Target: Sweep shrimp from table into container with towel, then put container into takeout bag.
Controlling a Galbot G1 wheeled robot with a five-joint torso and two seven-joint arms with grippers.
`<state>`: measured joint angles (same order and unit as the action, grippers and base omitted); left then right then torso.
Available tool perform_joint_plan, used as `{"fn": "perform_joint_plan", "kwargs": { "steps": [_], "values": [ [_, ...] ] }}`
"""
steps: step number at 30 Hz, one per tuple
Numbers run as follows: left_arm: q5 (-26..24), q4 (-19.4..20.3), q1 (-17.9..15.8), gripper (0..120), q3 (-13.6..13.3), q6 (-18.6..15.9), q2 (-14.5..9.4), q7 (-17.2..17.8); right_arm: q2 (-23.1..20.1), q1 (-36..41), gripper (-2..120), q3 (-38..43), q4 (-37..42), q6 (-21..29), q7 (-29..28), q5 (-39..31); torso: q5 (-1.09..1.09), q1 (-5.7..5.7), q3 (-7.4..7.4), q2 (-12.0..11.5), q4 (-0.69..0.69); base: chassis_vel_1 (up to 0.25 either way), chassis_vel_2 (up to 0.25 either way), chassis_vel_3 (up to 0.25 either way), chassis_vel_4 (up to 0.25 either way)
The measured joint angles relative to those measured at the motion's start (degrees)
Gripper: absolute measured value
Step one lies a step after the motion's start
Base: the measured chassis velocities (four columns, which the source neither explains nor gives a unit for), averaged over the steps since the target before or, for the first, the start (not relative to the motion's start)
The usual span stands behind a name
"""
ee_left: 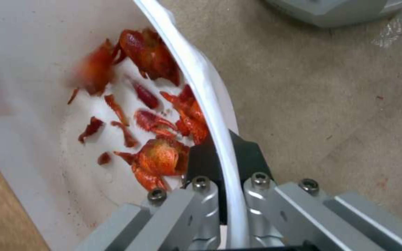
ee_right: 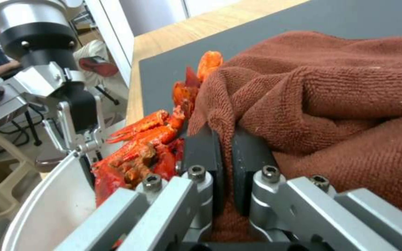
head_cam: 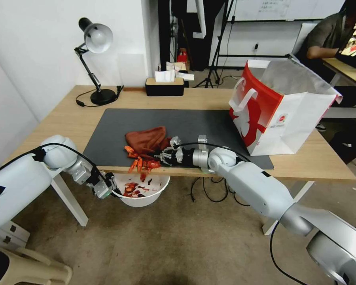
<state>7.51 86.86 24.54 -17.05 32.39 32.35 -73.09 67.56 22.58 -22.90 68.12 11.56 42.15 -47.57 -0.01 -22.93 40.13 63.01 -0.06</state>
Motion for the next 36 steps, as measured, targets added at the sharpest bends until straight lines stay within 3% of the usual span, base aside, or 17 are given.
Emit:
{"fn": "perform_joint_plan", "kwargs": {
  "steps": [11,36],
  "values": [
    [-0.2,0.2,0.1,0,0.3,-0.1,-0.4,0.0,-2.0,1.2,2,-1.0,4.7,0.6,-1.0,-1.4,0.03,0.00,0.02,0.0,0.07,0.000,0.000,0.000,0.000],
    [-1.2,-2.3,-1.7,0,-0.1,0.3,-0.4,0.1,-6.8,3.5,2,-0.9,12.9,1.3,-1.5,-3.8,0.00,0.01,-0.01,0.0,0.06,0.000,0.000,0.000,0.000]
  ]
}}
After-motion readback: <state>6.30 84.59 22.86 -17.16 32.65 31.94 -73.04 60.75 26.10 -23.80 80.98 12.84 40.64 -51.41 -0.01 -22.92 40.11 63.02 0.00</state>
